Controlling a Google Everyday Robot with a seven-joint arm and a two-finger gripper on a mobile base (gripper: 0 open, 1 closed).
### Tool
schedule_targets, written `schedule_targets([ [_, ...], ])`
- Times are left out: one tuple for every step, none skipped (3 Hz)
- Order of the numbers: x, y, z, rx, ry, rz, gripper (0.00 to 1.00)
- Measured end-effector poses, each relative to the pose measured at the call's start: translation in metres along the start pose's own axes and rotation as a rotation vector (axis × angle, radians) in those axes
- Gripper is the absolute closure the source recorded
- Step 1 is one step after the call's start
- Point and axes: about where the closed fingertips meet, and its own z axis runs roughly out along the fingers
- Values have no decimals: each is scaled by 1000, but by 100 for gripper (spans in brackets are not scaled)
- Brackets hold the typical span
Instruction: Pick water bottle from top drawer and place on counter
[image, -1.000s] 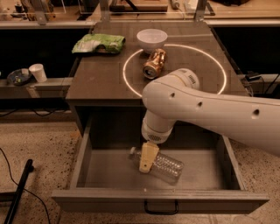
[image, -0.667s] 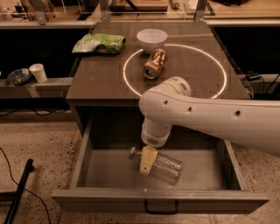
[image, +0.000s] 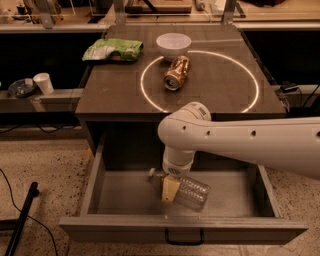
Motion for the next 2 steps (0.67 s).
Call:
schedule_targets([
  [3, 1, 15, -18, 5, 33, 35],
  [3, 1, 15, -18, 4, 34, 58],
])
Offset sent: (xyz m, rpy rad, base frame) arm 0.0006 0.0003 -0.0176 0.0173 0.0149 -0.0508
